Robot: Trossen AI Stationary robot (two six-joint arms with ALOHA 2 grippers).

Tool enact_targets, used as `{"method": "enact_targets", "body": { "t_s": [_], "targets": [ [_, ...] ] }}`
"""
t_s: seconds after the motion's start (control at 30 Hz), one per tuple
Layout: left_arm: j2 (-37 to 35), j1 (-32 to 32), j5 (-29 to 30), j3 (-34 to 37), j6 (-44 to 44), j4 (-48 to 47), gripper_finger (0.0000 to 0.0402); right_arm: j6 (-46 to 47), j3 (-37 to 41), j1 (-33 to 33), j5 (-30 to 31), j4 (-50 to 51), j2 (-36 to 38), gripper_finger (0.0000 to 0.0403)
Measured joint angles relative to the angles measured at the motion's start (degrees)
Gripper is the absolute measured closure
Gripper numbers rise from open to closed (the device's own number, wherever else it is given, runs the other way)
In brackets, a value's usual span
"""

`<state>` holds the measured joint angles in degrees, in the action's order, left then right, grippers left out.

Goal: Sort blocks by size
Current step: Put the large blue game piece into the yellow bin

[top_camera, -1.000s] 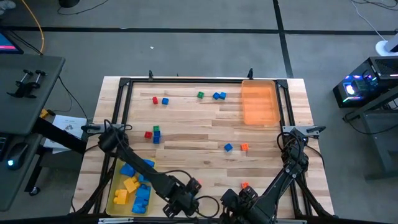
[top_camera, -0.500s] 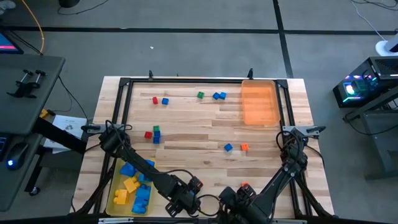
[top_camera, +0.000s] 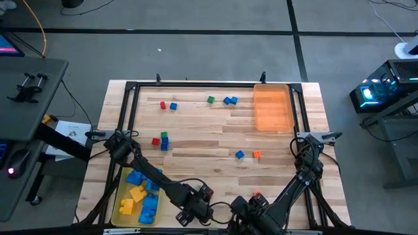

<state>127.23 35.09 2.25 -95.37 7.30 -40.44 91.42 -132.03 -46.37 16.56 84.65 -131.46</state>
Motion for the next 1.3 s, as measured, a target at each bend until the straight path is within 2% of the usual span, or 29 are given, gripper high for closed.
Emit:
{"method": "enact_targets", "body": {
  "t_s": [0.5, 0.83, 1.0, 1.17, 1.3],
  "targets": [
    [0.60, -0.02, -1.38, -0.09, -1.18, -0.41, 0.0095, -0.26, 0.00, 0.00, 0.02, -0.32, 0.00, 0.0041],
    [-1.40, 2.37, -1.58, 0.01, 9.58, 0.32, 0.0095, -0.38, 0.00, -0.02, 0.02, -0.28, 0.00, 0.0041],
    [-1.26, 3.05, -1.31, -0.01, 11.78, 3.62, 0.0095, -0.24, 0.00, 0.00, 0.02, -0.32, 0.00, 0.0041],
    [-1.24, 3.24, 1.87, -0.01, 14.48, 7.98, 0.0095, -0.22, 0.00, -0.02, 0.04, -0.52, 0.00, 0.0041],
    [-1.24, 3.08, 2.86, -0.01, 14.46, 8.27, 0.0112, 0.02, 0.00, 0.00, 0.04, -0.78, 0.00, 0.0041]
  ]
}}
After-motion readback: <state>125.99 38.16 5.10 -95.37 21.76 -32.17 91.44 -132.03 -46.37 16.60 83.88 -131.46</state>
